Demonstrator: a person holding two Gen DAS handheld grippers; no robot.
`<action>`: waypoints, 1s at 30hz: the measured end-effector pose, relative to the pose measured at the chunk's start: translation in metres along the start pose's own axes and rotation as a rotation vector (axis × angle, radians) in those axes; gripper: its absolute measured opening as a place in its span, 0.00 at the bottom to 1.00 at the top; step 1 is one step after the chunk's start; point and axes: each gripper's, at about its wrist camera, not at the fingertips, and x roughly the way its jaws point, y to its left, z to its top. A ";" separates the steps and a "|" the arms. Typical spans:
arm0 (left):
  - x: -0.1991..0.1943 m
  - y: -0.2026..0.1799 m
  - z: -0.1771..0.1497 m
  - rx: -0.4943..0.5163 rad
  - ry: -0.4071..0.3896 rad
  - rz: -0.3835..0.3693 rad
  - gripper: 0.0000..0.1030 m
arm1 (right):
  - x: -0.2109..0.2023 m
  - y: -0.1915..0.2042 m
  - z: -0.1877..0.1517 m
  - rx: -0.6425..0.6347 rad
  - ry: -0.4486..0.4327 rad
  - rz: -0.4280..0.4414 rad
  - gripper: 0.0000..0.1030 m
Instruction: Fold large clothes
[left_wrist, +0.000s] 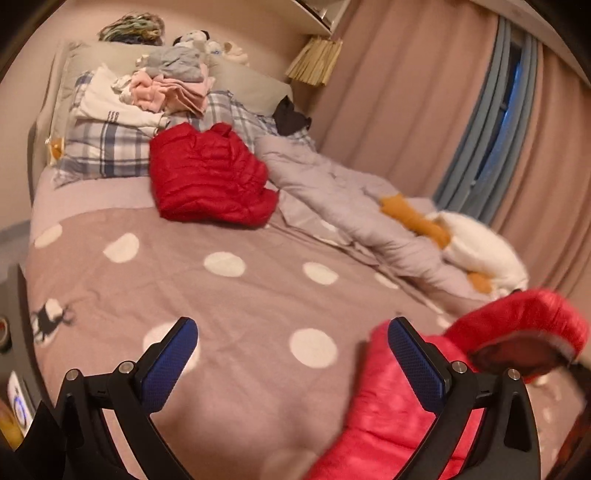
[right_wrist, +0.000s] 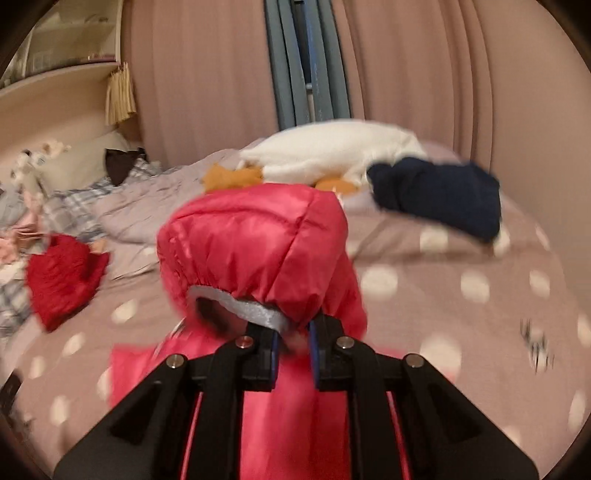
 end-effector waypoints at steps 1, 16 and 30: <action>-0.009 -0.004 0.000 0.024 0.015 -0.018 0.99 | -0.014 -0.003 -0.013 0.013 0.017 0.039 0.14; -0.035 -0.073 -0.010 0.056 0.049 -0.259 0.99 | -0.093 -0.030 -0.075 0.280 -0.093 0.107 0.72; 0.168 -0.165 -0.085 -0.096 0.687 -0.582 0.69 | 0.050 -0.035 -0.102 0.535 0.173 0.303 0.66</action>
